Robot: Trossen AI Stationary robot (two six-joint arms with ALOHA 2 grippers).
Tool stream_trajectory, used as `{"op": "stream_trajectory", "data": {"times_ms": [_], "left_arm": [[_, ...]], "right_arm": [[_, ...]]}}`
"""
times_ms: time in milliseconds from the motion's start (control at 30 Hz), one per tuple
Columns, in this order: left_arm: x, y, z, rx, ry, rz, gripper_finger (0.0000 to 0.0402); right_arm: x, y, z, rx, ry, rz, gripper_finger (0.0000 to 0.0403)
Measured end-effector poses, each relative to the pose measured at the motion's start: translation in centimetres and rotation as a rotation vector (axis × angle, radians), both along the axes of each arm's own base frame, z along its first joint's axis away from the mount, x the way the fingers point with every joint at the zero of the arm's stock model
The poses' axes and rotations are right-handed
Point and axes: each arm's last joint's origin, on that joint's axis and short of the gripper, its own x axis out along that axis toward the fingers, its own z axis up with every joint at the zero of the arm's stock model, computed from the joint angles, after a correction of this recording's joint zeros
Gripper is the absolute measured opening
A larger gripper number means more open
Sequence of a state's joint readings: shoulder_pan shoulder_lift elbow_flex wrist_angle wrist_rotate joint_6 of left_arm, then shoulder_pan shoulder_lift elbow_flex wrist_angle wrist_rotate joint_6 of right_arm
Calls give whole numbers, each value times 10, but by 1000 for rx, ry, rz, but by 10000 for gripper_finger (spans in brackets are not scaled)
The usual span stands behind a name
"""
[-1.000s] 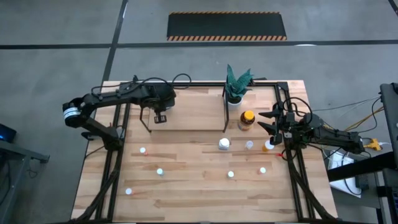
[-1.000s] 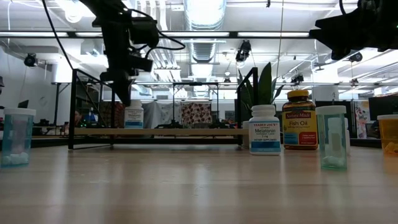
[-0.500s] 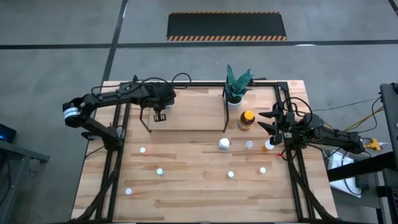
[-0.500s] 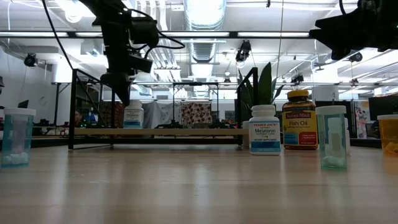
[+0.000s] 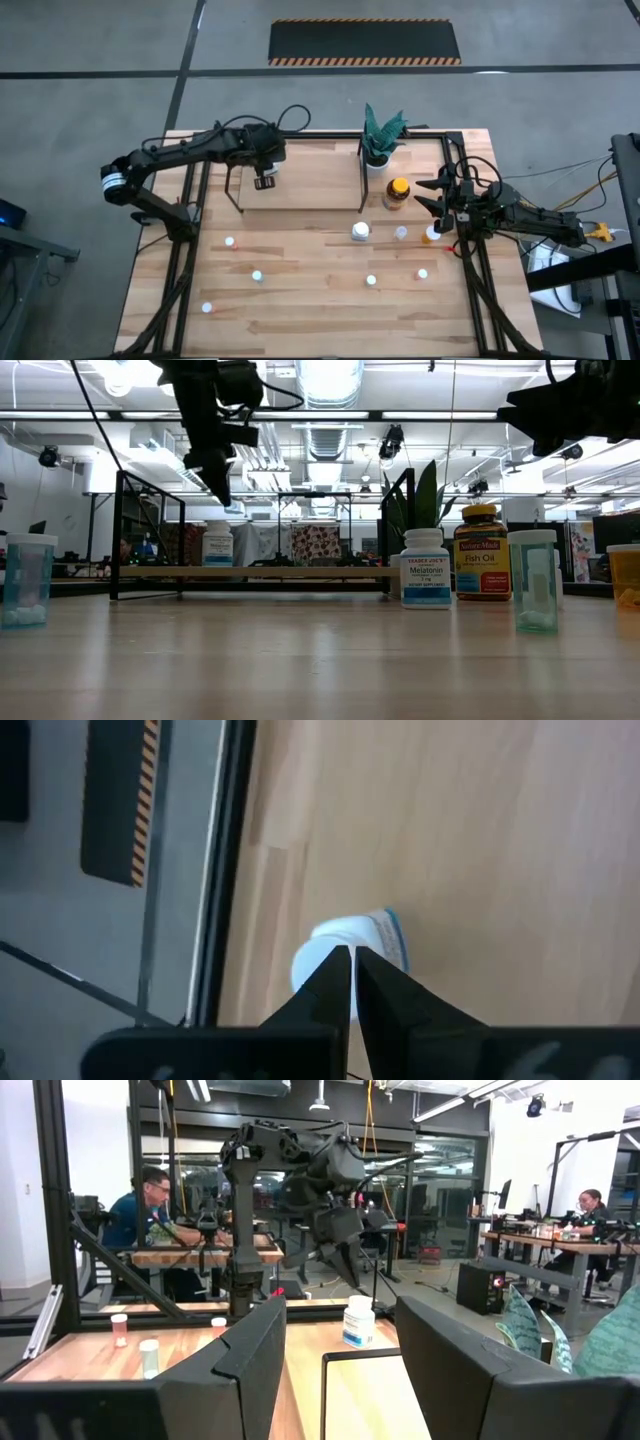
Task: Pick and place medicine bottles onto shelf by color
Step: Put the left white medicine bottle on the shelf
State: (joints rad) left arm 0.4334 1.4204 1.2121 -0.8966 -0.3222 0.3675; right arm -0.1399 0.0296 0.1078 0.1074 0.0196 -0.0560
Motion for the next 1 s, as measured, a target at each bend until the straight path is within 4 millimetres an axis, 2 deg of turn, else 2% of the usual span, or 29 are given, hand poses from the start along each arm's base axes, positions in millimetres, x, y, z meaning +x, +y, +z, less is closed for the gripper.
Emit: {"op": "stream_trajectory", "data": {"times_ms": [233, 433, 700, 1000], "left_arm": [[-5, -1, -17, -90, 24, -27, 1], [-5, -5, -23, -181, 1, -69, 1], [-13, 0, -34, -9, 128, 40, 1], [-13, 0, -33, -12, 118, 53, 1]], "right_arm": [[0, 0, 0, -1, 0, 0, 183], [0, 0, 0, -9, 1, -1, 183], [0, 0, 0, -9, 1, -2, 183], [0, 0, 0, -9, 1, -1, 183]]}}
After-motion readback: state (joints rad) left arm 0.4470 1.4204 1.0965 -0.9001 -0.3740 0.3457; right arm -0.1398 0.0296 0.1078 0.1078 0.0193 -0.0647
